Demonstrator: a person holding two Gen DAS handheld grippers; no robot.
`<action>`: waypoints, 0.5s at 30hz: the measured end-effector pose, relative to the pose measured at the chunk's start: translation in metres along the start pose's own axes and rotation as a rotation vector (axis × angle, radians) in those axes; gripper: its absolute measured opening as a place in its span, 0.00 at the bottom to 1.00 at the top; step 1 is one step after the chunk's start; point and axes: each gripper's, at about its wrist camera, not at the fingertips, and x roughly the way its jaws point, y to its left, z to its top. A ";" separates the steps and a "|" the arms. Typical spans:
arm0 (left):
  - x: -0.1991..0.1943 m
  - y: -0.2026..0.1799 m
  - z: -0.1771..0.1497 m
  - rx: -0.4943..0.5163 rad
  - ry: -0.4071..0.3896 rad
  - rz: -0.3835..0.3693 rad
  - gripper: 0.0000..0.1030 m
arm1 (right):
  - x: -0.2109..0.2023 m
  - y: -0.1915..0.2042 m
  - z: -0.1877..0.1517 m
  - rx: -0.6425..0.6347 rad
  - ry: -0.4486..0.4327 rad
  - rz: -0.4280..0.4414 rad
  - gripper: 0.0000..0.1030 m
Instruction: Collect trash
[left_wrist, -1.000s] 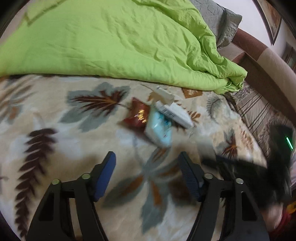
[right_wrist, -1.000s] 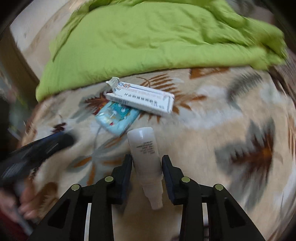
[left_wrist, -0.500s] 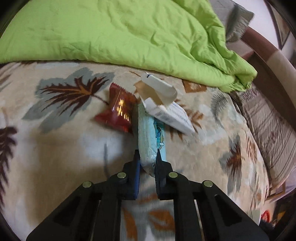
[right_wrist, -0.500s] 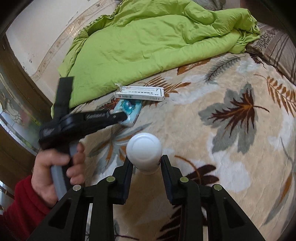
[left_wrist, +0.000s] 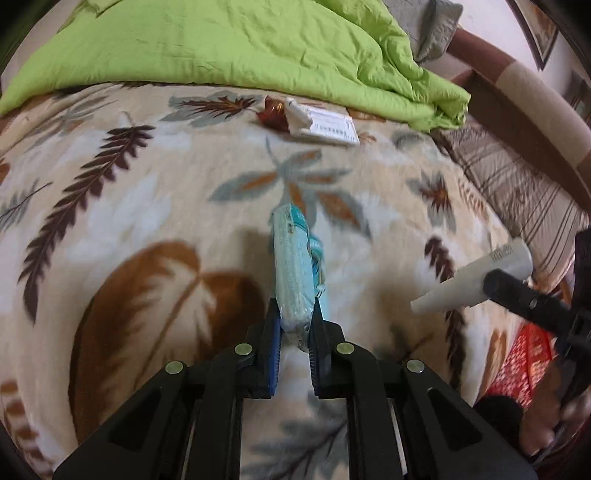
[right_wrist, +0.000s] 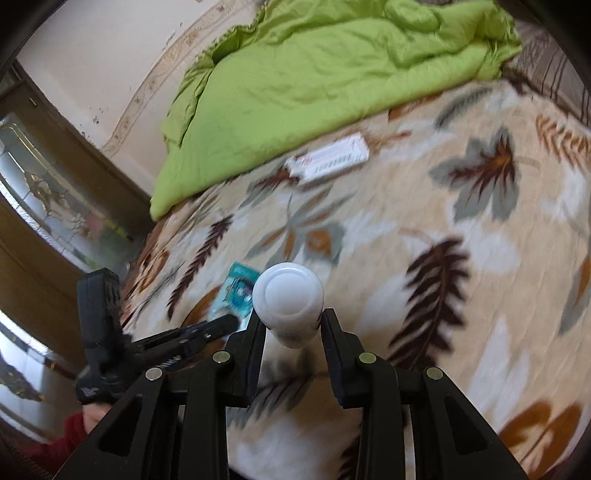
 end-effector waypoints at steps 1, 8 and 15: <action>0.001 -0.002 -0.002 0.018 -0.002 0.019 0.13 | 0.001 0.001 -0.002 0.001 0.005 -0.003 0.32; 0.024 0.002 0.016 0.005 -0.002 0.028 0.31 | 0.002 0.004 -0.008 0.005 0.006 -0.024 0.32; 0.012 -0.006 0.014 0.000 -0.066 0.010 0.13 | -0.006 0.006 -0.009 0.012 -0.010 -0.044 0.32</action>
